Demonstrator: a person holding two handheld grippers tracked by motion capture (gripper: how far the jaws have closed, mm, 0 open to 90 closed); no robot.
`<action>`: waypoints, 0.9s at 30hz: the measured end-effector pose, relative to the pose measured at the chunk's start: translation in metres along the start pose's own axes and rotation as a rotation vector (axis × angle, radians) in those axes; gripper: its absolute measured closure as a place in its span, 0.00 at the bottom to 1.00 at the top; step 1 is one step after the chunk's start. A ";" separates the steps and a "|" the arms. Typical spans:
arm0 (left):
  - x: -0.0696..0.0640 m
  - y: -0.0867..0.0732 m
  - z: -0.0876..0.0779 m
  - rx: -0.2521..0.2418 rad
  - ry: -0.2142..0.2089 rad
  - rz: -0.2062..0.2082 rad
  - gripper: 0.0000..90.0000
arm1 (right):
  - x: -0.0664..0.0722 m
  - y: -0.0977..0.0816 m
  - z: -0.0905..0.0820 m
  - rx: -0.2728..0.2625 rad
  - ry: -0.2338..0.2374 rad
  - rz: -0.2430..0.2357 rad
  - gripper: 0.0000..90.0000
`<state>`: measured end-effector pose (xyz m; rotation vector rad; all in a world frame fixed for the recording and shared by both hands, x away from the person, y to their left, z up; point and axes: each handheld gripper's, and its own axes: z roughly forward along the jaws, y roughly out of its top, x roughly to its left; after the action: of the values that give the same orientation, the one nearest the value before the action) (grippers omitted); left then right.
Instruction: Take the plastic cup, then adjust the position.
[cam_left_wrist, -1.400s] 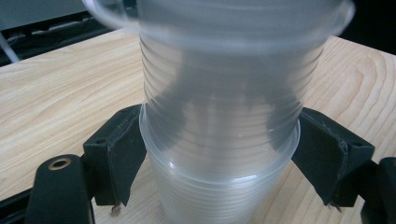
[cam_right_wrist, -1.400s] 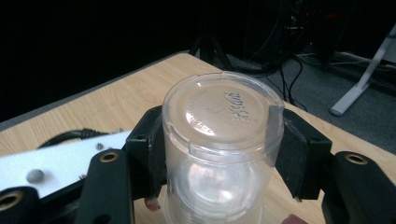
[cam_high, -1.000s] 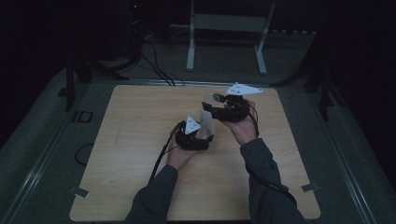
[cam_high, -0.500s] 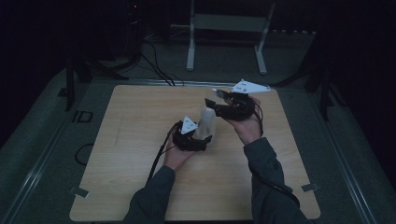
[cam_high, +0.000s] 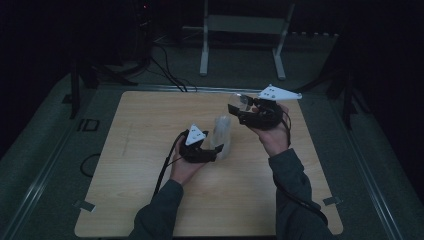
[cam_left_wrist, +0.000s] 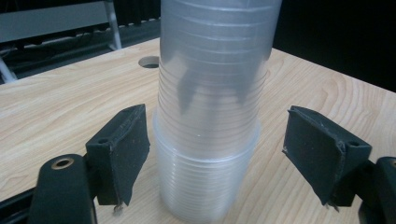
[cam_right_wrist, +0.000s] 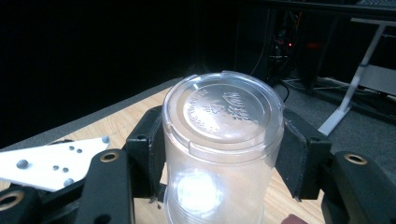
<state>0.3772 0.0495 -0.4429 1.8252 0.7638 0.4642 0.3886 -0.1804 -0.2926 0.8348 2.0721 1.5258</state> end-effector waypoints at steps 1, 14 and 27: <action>0.001 0.000 -0.002 -0.001 -0.002 -0.002 0.25 | -0.001 -0.001 -0.001 0.001 -0.003 0.003 0.45; 0.000 -0.006 -0.014 0.001 -0.015 -0.023 0.26 | -0.016 -0.023 -0.020 0.007 -0.049 0.048 0.45; -0.009 -0.010 -0.023 -0.013 -0.036 -0.021 0.26 | -0.027 -0.050 -0.037 0.036 -0.091 0.095 0.45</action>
<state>0.3536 0.0614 -0.4437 1.8067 0.7536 0.4208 0.3734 -0.2350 -0.3292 1.0109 2.0254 1.4739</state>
